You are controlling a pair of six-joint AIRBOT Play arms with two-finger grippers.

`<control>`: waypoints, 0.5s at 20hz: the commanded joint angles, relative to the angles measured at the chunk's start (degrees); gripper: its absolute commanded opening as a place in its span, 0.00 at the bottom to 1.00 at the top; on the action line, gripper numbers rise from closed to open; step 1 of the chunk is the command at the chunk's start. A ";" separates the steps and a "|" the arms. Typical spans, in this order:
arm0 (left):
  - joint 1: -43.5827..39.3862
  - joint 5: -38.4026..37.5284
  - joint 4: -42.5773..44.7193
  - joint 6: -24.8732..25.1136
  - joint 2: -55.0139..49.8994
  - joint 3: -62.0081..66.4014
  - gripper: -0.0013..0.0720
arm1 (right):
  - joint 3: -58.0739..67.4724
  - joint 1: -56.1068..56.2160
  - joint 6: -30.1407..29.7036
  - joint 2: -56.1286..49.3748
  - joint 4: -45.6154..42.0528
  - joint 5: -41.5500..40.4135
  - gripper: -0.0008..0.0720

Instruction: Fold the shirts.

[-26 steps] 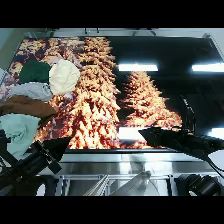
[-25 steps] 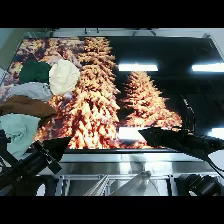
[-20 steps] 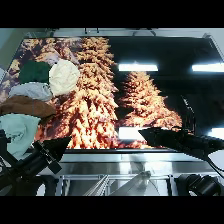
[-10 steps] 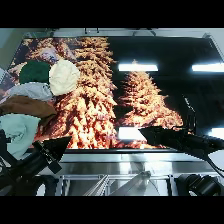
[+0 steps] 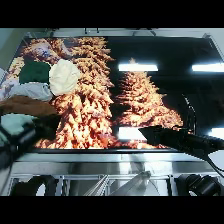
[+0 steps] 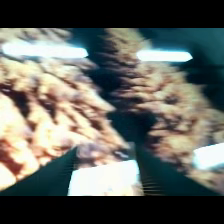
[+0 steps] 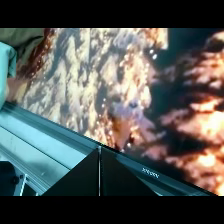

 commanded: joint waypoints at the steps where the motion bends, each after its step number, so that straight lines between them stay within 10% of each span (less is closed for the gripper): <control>1: 0.02 3.10 19.30 2.21 -27.08 17.77 1.00 | 0.00 0.04 0.00 0.00 -0.04 0.00 0.04; 10: 6.05 -16.22 25.90 2.23 -82.36 65.88 1.00 | -0.02 -0.04 0.02 0.00 -2.62 0.15 0.04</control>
